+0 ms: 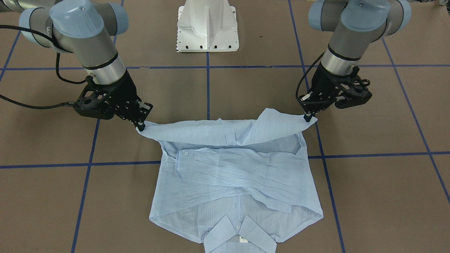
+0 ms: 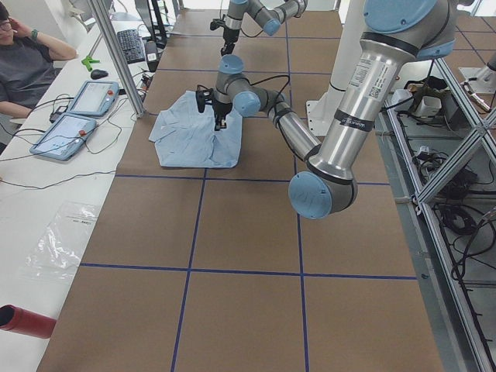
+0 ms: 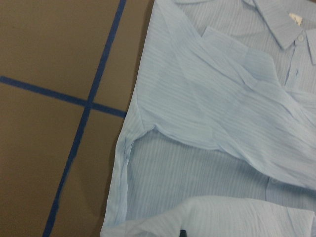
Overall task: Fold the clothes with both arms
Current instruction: 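Lift the hem with both grippers and fold it toward the collar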
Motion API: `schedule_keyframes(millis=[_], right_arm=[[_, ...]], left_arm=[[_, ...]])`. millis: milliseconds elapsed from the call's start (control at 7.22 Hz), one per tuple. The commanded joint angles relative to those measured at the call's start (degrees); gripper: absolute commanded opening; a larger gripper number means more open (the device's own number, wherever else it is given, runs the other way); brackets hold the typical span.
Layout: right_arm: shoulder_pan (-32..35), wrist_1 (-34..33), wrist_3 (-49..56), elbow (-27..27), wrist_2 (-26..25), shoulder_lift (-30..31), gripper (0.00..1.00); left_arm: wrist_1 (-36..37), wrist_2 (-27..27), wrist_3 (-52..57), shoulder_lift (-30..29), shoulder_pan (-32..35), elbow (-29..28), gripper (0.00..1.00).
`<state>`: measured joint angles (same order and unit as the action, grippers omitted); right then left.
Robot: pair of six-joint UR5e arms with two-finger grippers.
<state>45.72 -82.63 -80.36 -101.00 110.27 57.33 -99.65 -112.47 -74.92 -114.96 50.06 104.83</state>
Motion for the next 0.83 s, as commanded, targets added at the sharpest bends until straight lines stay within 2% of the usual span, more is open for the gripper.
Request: schedule_keyframes(millis=[0, 277, 415, 554, 692], right_arm=[[4.0, 3.8, 1.8, 11.2, 1.2, -6.3, 0.0], [4.9, 11.0, 2.0, 22.8, 1.2, -11.8, 0.0], [5.0, 14.6, 2.1, 29.0, 1.2, -14.2, 0.0], [5.0, 17.4, 2.1, 33.9, 0.8, -16.4, 0.0], [4.9, 18.8, 2.3, 35.9, 0.7, -16.5, 0.0]], left_arm=[[-7.1, -2.6, 0.0, -6.6, 4.5, -12.7, 0.0], [-11.2, -2.7, -0.5, -11.7, 6.2, -21.0, 0.0], [-15.5, -2.6, -0.6, -13.2, 6.4, -25.9, 0.0], [-19.9, -2.5, -1.7, -15.0, 6.4, -31.7, 0.0], [-23.5, -2.4, -3.5, -15.1, 6.4, -34.6, 0.0]])
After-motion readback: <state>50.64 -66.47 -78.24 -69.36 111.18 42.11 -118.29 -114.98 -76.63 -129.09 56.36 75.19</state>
